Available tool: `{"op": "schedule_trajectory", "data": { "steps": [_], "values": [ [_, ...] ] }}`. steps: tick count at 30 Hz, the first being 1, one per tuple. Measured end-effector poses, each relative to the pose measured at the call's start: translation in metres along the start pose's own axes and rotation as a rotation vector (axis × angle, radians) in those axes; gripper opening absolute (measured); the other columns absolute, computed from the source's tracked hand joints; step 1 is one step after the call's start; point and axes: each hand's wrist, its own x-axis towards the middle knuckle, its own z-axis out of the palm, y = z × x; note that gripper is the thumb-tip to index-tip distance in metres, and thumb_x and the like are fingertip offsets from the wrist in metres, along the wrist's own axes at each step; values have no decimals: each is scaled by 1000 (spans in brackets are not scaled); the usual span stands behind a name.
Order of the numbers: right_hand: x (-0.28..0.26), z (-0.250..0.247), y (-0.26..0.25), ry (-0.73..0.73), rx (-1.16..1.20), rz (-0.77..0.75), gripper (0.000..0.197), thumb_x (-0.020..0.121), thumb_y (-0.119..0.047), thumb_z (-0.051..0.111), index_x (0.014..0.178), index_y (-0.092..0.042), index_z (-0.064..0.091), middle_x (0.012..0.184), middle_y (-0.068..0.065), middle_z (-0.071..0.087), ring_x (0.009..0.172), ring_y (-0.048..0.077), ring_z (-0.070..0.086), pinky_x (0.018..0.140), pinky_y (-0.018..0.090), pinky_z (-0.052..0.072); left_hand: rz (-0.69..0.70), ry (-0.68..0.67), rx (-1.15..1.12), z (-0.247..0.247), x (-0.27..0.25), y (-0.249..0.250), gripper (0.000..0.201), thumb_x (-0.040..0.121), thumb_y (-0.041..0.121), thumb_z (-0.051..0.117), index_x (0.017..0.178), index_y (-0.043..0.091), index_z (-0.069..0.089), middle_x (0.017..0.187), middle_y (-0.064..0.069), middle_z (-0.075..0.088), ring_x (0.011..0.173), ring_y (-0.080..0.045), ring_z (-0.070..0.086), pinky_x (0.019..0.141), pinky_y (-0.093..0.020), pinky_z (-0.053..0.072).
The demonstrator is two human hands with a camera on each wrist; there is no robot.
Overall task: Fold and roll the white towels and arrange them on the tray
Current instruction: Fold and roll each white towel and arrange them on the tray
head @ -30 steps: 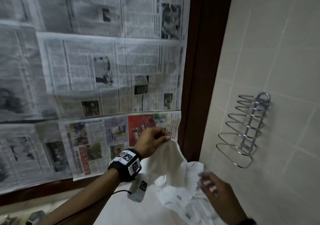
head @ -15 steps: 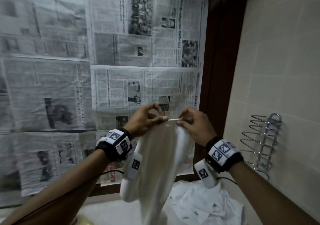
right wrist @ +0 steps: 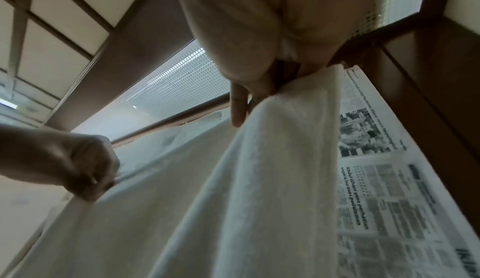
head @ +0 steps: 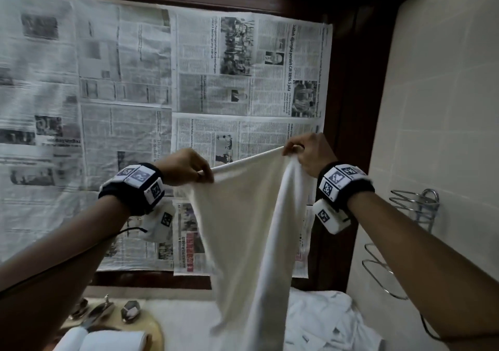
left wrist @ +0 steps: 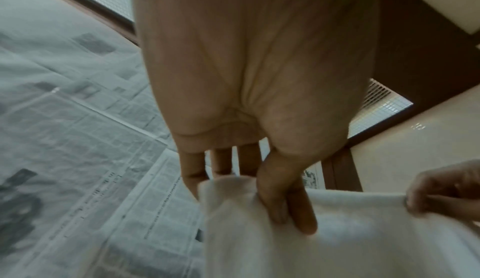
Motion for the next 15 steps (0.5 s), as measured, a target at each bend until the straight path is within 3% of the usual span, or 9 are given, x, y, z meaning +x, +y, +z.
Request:
{"op": "schedule_trajectory", "data": {
  "steps": [3,5,7,9,11,13,15],
  "values": [
    [-6,-14,-2,-89,-138,17,43,85,9,57,84,-28,78,93,-10,75,88,6,69,83,27,57,-59,86,81,-6,-10,2,15,86,13,73,84,27,79,89,9,72,86,-6,65,77,-21,49],
    [-13,-19,-5,-158,-272,9,42,88,4,56,90,-32,77,104,-11,73,94,11,67,80,26,53,-92,131,162,-6,-13,8,15,87,14,73,82,28,78,91,6,71,87,-11,64,78,-25,49],
    [-18,-21,-5,-210,-303,0,43,88,6,54,96,-30,76,111,-6,71,97,15,67,81,27,52,-128,180,244,-5,-13,17,18,87,14,71,81,30,77,92,4,70,85,-13,63,77,-26,49],
    [-21,-20,-3,-245,-276,13,41,89,8,53,101,-25,74,114,1,69,99,17,66,88,30,53,-162,205,288,-5,-13,30,21,86,12,69,81,30,78,81,6,70,71,-10,64,66,-22,48],
    [-22,-17,-2,-285,-290,44,35,90,5,54,105,-20,73,116,4,67,105,20,62,93,28,48,-171,190,269,-3,-11,46,22,86,11,66,79,29,78,72,8,69,61,-7,65,59,-21,51],
    [-22,-15,-3,-326,-265,85,29,91,-1,55,107,-17,73,116,3,66,109,21,60,98,32,47,-155,166,183,1,-7,63,20,89,10,65,83,25,78,75,6,71,63,-8,68,60,-19,55],
    [-22,-17,-7,-357,-163,124,23,94,-8,57,106,-17,74,112,0,68,101,16,63,93,30,51,-135,144,1,9,-3,80,14,89,4,66,89,13,77,81,-1,73,67,-12,71,59,-15,55]
  ]
}}
